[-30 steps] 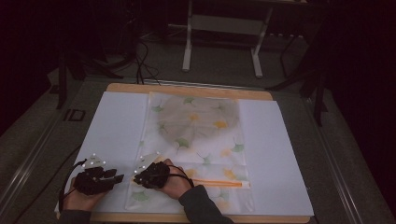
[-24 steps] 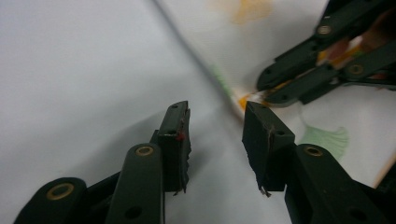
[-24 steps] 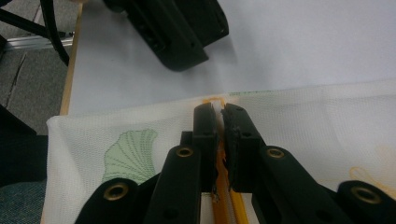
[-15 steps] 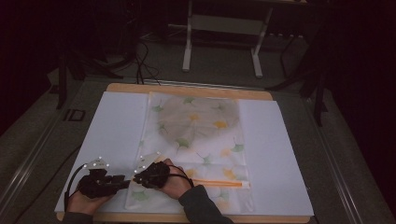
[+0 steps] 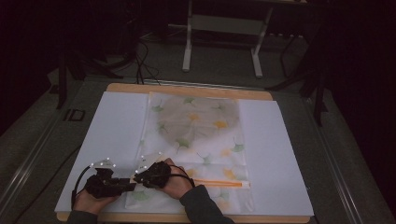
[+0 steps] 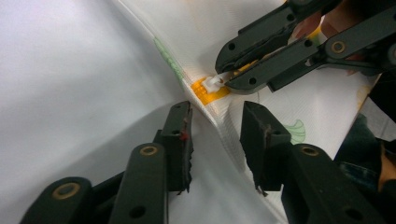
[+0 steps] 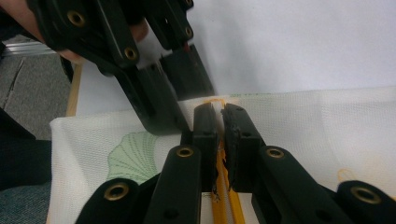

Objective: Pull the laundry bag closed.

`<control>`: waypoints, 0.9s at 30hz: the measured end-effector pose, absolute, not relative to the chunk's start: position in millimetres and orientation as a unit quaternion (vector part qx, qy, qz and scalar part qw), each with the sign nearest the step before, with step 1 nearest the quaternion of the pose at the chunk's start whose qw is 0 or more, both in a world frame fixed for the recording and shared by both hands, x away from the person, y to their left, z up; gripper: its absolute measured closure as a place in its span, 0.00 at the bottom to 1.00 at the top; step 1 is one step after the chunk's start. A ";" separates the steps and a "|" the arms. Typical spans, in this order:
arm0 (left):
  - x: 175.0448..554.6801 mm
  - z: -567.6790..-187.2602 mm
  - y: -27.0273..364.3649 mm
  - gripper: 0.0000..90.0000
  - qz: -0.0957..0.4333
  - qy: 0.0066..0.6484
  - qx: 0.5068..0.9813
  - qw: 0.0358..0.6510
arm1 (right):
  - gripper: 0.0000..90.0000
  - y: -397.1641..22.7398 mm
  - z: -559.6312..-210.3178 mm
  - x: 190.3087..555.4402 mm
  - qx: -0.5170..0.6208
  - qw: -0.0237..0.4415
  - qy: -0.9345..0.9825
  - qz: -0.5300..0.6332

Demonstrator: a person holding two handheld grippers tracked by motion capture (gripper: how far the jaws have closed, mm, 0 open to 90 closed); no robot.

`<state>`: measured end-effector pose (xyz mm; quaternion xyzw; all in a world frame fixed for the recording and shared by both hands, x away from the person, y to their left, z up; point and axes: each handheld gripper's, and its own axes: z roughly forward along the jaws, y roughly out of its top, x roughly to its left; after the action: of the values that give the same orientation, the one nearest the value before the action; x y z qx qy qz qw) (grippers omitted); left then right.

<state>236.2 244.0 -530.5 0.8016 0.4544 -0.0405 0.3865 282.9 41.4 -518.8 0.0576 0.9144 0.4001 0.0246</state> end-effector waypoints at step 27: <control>243.5 -535.4 238.3 0.97 -0.062 0.442 0.804 0.392 | 0.94 33.8 -518.2 284.6 0.046 0.020 0.917 0.395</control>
<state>243.5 238.3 -535.4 0.8044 0.4419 -0.0624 0.3921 284.6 33.8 -518.2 0.0463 0.9171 0.3955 0.0201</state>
